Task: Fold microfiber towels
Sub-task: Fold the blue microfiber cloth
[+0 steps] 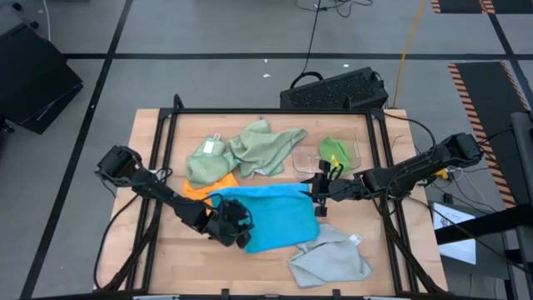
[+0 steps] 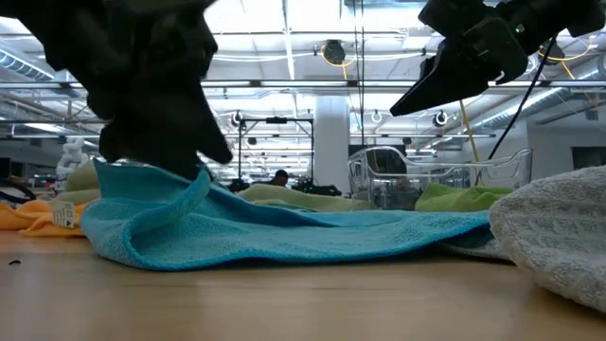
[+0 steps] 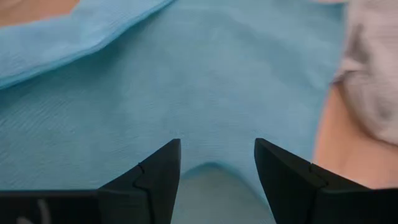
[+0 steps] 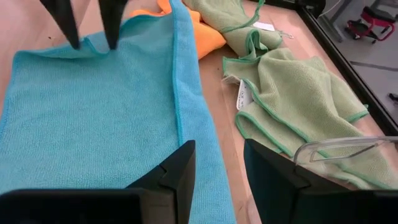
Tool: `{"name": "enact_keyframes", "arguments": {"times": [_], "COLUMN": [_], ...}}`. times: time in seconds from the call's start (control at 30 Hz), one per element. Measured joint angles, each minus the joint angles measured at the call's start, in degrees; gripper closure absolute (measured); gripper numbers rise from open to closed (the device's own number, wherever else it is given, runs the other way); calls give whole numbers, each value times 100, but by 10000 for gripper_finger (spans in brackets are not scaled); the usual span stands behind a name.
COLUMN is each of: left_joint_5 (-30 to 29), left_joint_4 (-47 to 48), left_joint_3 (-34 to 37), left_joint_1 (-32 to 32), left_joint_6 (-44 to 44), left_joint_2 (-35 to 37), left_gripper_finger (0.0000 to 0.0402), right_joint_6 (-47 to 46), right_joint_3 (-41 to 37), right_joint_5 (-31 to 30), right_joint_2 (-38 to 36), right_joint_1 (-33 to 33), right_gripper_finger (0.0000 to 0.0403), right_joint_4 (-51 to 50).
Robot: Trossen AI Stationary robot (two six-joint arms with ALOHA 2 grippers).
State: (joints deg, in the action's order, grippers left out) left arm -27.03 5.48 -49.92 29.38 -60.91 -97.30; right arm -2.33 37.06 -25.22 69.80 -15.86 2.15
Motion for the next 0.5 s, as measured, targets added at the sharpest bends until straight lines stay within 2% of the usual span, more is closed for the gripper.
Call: {"name": "enact_keyframes", "arguments": {"times": [0.13,0.37,0.5], "left_joint_5": [18,686,651], "left_joint_4": [-159,-113,-84], "left_joint_3": [-1,-1,1], "left_joint_1": [-10,55,238], "left_joint_6": [135,403,401], "left_joint_2": [7,30,257], "left_gripper_finger": [241,387,391], "right_joint_6": [0,20,2], "right_joint_3": [0,0,0], "right_joint_5": [1,3,79], "right_joint_2": [0,0,0], "right_joint_1": [0,0,0], "right_gripper_finger": [275,275,275], "right_joint_4": [-13,-7,-9]}}
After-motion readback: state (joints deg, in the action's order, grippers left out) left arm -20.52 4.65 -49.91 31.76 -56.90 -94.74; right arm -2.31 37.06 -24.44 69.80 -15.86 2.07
